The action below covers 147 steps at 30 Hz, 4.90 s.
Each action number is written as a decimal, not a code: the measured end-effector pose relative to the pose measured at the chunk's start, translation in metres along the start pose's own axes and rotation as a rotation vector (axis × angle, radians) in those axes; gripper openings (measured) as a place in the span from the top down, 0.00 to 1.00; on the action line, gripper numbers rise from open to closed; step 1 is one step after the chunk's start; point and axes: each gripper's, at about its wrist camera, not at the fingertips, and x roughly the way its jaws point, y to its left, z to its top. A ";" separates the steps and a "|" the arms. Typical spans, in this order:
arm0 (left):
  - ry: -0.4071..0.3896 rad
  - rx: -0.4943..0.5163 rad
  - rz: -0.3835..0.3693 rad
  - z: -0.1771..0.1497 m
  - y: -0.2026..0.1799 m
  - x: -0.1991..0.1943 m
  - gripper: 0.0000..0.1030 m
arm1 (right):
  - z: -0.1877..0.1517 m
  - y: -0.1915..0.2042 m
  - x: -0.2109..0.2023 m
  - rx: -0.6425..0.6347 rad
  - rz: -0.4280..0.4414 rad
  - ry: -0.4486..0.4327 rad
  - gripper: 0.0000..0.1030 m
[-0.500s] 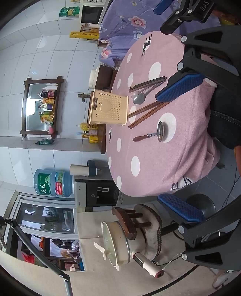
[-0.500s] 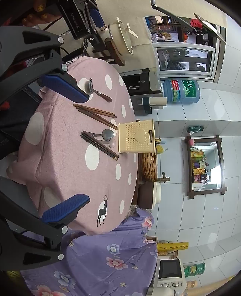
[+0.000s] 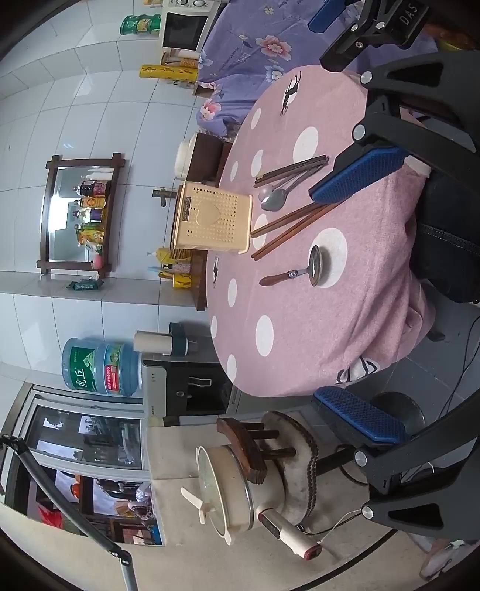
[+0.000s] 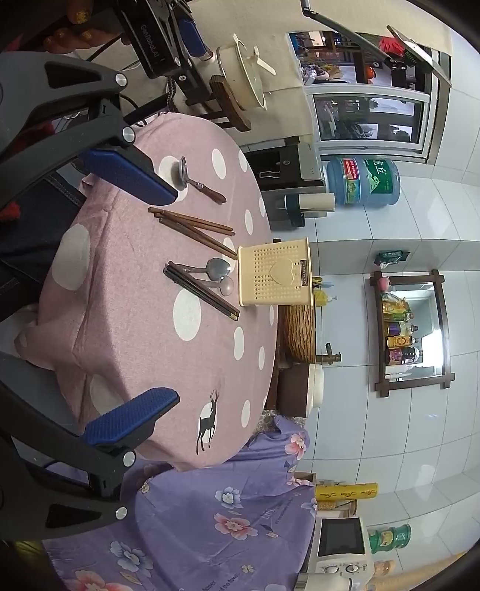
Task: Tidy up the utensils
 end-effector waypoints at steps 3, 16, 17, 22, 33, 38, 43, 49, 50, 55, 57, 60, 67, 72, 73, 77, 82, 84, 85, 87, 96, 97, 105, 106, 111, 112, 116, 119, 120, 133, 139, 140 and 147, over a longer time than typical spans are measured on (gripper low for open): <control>0.002 -0.002 -0.002 0.001 0.000 -0.001 0.05 | -0.006 0.001 -0.002 0.002 -0.002 -0.001 0.05; 0.004 -0.002 -0.006 0.001 0.000 -0.002 0.05 | -0.006 0.000 -0.003 0.003 0.000 0.002 0.05; 0.004 -0.002 -0.006 0.001 0.000 -0.002 0.05 | -0.006 0.000 -0.003 0.003 0.000 0.002 0.05; 0.005 -0.002 -0.007 0.000 0.000 -0.002 0.05 | -0.006 0.000 -0.002 0.004 0.000 0.003 0.05; 0.008 -0.002 -0.007 -0.002 -0.001 -0.001 0.05 | -0.006 -0.001 -0.002 0.004 0.000 0.003 0.05; 0.008 -0.002 -0.006 -0.001 -0.001 -0.001 0.05 | -0.006 -0.001 -0.002 0.005 0.000 0.004 0.05; 0.008 -0.003 -0.007 -0.001 -0.001 -0.001 0.05 | -0.006 -0.001 -0.002 0.005 0.000 0.004 0.05; 0.009 -0.003 -0.005 -0.001 -0.001 -0.001 0.05 | -0.006 -0.001 -0.002 0.005 0.000 0.005 0.05; 0.008 -0.003 -0.005 -0.001 -0.001 0.000 0.05 | -0.006 -0.001 -0.002 0.005 0.000 0.004 0.05; 0.009 -0.003 -0.006 -0.001 -0.002 0.000 0.05 | -0.006 -0.001 -0.002 0.005 0.000 0.005 0.05; 0.010 -0.002 -0.005 0.000 -0.002 0.000 0.05 | -0.006 -0.001 -0.002 0.005 -0.001 0.006 0.05; 0.012 0.002 -0.005 -0.005 -0.006 0.001 0.05 | -0.006 -0.003 -0.001 0.007 -0.001 0.006 0.05; 0.012 0.001 -0.004 -0.004 -0.005 0.001 0.05 | -0.007 -0.004 -0.001 0.008 0.000 0.007 0.05; 0.012 0.001 -0.006 -0.004 -0.005 0.001 0.05 | -0.007 -0.004 -0.001 0.008 0.000 0.008 0.05; 0.012 0.001 -0.006 -0.004 -0.005 0.001 0.05 | -0.007 -0.004 -0.001 0.007 0.000 0.008 0.05; 0.013 0.000 -0.005 -0.004 -0.005 0.001 0.05 | -0.008 -0.004 0.000 0.011 -0.002 0.011 0.05; 0.012 -0.002 -0.006 -0.004 -0.005 0.002 0.05 | -0.008 -0.004 0.006 0.015 -0.003 0.024 0.05; 0.024 -0.010 -0.013 -0.006 -0.006 0.005 0.05 | -0.008 -0.004 0.010 0.015 -0.002 0.031 0.05; 0.035 -0.017 -0.014 -0.006 -0.006 0.008 0.05 | -0.008 -0.005 0.014 0.014 -0.004 0.036 0.05; 0.060 -0.033 -0.004 -0.008 -0.006 0.017 0.05 | -0.008 -0.005 0.020 0.013 -0.009 0.046 0.05; 0.139 -0.049 0.014 0.016 0.006 0.061 0.05 | 0.007 -0.021 0.070 0.014 -0.025 0.133 0.05; 0.142 -0.047 0.013 0.021 0.008 0.066 0.05 | 0.011 -0.024 0.078 0.016 -0.020 0.143 0.05; 0.219 -0.024 -0.041 0.056 0.014 0.121 0.11 | 0.047 -0.045 0.152 0.068 0.027 0.294 0.08; 0.236 -0.013 -0.041 0.059 0.011 0.130 0.12 | 0.051 -0.047 0.164 0.064 0.018 0.315 0.10; 0.335 0.017 -0.078 0.068 0.004 0.169 0.22 | 0.062 -0.053 0.229 0.074 0.037 0.479 0.30; 0.351 0.023 -0.078 0.071 0.003 0.176 0.25 | 0.063 -0.053 0.243 0.079 0.044 0.513 0.33; 0.402 0.039 -0.084 0.076 0.000 0.200 0.33 | 0.065 -0.053 0.282 0.082 0.022 0.587 0.44; 0.444 0.045 -0.098 0.075 -0.003 0.212 0.37 | 0.066 -0.049 0.301 0.078 0.007 0.613 0.52; 0.453 0.048 -0.102 0.074 -0.005 0.214 0.37 | 0.068 -0.049 0.305 0.081 0.013 0.618 0.53; 0.487 0.054 -0.100 0.070 -0.006 0.227 0.37 | 0.074 -0.057 0.329 0.085 -0.012 0.660 0.69; 0.502 0.054 -0.107 0.070 -0.009 0.230 0.37 | 0.076 -0.057 0.333 0.117 -0.001 0.678 0.70; 0.504 0.053 -0.109 0.070 -0.010 0.231 0.37 | 0.076 -0.057 0.334 0.120 -0.003 0.679 0.70; 0.523 0.071 -0.089 0.065 -0.017 0.239 0.45 | 0.077 -0.053 0.335 0.117 -0.016 0.684 0.70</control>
